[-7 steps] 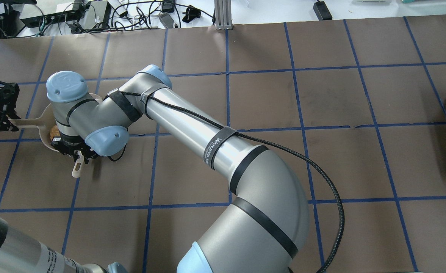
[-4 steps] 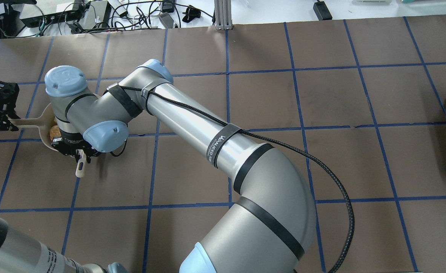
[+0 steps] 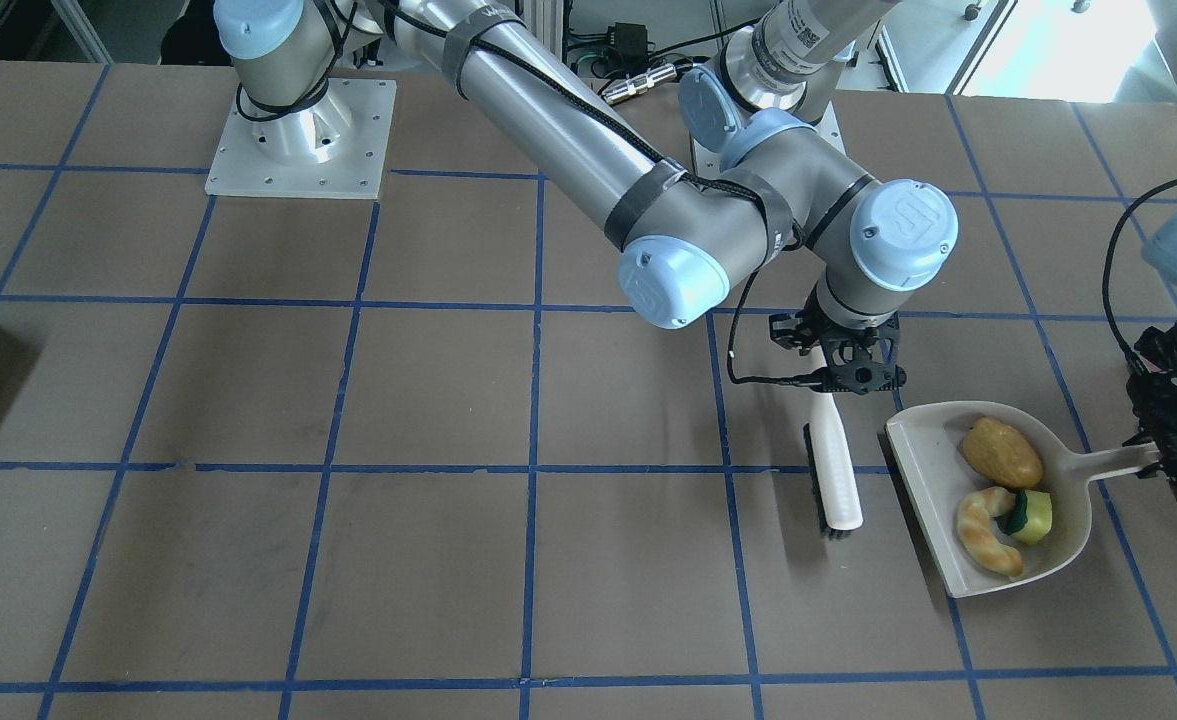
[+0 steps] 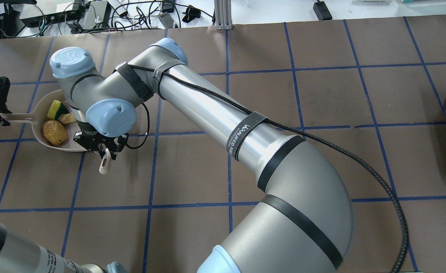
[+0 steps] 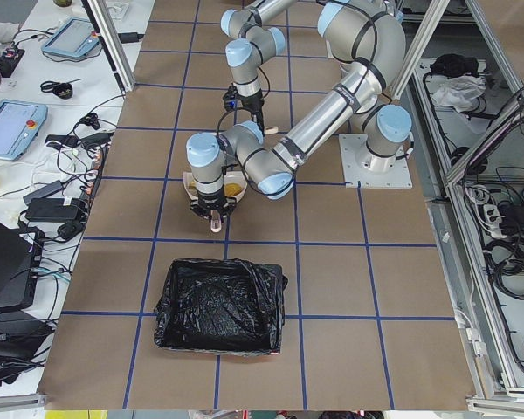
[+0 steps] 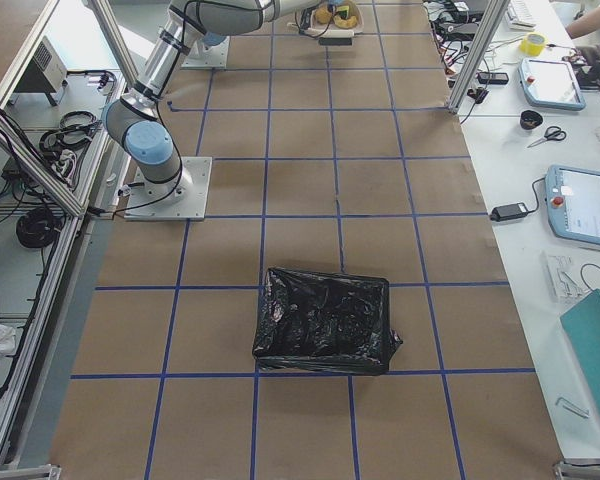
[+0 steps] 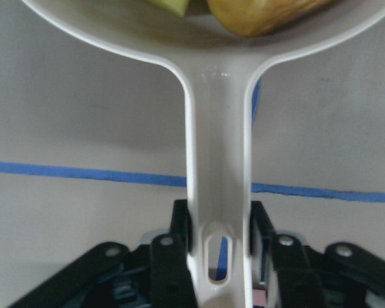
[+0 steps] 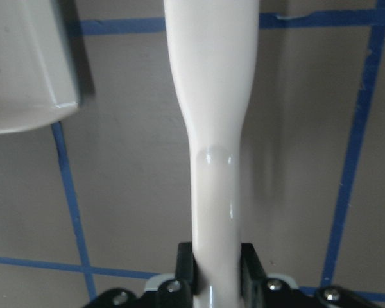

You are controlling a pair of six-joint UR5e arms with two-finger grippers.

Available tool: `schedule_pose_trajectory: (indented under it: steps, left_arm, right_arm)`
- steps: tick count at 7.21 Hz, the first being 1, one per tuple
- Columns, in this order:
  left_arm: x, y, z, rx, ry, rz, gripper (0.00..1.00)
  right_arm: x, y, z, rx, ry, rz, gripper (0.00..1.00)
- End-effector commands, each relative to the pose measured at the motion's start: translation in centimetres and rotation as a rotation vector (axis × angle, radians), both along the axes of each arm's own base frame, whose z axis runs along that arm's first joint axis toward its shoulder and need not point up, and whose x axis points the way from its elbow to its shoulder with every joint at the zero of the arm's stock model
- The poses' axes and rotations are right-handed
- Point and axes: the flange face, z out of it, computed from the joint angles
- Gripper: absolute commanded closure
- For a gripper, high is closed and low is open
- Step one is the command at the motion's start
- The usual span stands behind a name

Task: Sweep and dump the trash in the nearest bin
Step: 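Sweep the sponge, croissant and potato into the dustpan with the right-held brush, then lift the dustpan toward the bin with the left gripper while the right withdraws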

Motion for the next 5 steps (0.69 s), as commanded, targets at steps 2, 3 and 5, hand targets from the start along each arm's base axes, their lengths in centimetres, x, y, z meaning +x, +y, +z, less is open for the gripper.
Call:
schedule_pose_trajectory:
  steps: [2,3,5]
  left_arm:
    - [2.5,2.1,4.6,-0.026,0.085,0.053,1.0]
    - [5.3,3.0,6.8,-0.006,0.125,0.053,1.0]
    - [9.7,4.7,9.1,0.025,0.139,-0.007,1.0]
  right_arm:
    - [-12.6,5.3,0.2,-0.053,0.014,-0.022,1.0]
    - [-17.9,6.5,1.2,-0.069,0.011,-0.057,1.0]
    - [-25.3,8.1,1.8,-0.04,0.038,-0.092,1.0]
